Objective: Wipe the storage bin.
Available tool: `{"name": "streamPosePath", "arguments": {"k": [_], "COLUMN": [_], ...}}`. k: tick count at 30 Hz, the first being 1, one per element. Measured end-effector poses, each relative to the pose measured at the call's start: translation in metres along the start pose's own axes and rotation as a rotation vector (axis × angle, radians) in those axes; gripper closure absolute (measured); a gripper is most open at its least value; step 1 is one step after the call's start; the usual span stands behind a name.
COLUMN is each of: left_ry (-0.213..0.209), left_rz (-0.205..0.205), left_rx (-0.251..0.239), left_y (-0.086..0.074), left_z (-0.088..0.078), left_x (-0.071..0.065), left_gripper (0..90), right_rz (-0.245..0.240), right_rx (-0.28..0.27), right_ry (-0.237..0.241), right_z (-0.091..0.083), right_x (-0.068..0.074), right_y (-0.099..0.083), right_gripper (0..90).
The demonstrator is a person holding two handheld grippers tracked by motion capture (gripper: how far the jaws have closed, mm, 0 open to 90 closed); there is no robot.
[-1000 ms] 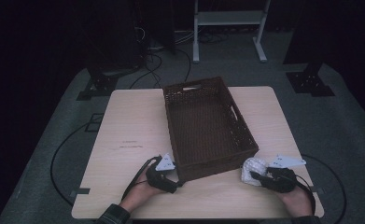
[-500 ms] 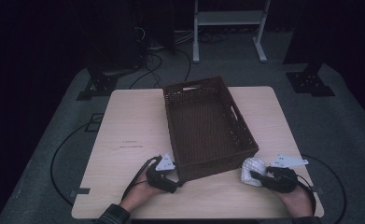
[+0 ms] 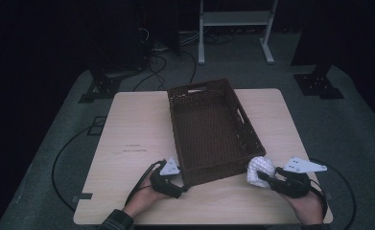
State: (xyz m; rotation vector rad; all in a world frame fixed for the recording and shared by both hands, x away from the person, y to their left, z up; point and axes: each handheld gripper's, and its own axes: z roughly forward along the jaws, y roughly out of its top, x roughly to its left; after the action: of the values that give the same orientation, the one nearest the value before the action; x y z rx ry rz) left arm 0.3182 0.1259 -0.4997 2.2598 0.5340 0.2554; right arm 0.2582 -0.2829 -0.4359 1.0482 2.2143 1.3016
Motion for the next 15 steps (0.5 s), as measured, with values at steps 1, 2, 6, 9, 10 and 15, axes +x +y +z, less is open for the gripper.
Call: {"name": "streamPosePath", "arguments": {"k": [1,2,6,9,10,15], "left_ry": [0.000,0.000,0.000,0.000,0.000,0.000], "left_rz": [0.000,0.000,0.000,0.000,0.000,0.001], "left_rx": [0.000,0.000,0.000,0.000,0.000,0.000], "left_y": [0.000,0.000,0.000,0.000,0.000,0.000], "left_z": [0.000,0.000,0.000,0.000,0.000,0.000], "left_x": [0.000,0.000,0.000,0.000,0.000,0.000], "left_gripper": [18.9,18.9,18.9,18.9,18.9,18.9], "right_rz": [-0.001,-0.004,-0.010,-0.011,-0.011,-0.026], "right_rx": [-0.009,-0.014,-0.011,0.001,0.005,0.036], "right_ry": [0.000,0.000,0.001,0.004,0.004,0.005], "right_z": [-0.002,-0.003,-0.001,0.002,0.003,0.010], "right_x": [0.001,0.002,0.003,0.002,0.002,0.004], "right_y": [0.002,0.002,0.003,0.002,0.001,-0.001], "right_gripper": [61.8,61.8,61.9,61.9,61.9,61.9]}}
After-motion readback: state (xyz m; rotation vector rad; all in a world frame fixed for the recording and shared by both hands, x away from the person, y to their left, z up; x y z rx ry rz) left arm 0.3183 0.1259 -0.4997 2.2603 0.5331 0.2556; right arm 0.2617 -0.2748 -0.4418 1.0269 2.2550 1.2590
